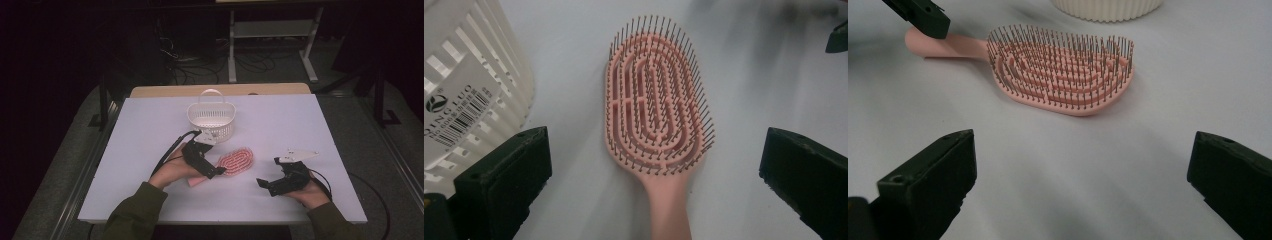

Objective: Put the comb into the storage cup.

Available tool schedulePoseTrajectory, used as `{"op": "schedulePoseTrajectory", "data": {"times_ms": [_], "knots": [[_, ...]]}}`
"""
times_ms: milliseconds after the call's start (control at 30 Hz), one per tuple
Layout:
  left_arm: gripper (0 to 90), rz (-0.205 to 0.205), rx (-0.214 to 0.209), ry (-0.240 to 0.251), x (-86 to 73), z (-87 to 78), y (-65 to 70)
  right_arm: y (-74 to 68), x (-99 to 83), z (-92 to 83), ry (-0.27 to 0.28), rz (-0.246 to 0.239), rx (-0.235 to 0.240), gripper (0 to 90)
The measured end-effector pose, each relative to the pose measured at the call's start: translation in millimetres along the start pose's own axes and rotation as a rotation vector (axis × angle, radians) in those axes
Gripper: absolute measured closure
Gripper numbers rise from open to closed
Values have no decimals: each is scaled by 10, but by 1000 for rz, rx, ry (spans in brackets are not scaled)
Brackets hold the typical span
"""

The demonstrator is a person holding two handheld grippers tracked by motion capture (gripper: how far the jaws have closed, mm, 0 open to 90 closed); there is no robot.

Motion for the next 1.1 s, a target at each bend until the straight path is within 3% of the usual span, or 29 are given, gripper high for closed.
{"op": "schedulePoseTrajectory", "data": {"times_ms": [1100], "knots": [[39,19,12,-143,-125,137,34,-1,-3,3,-5,1,-2,0]]}}
Point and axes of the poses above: each handheld gripper's, and its own axes: z roughly forward along the jaws, x roughly out of its top, y roughly to its right, the point moved 5 cm from there along z, roughly forward along the jaws, and after that the axes turned 2 degrees about y, right-handed, at the moved point
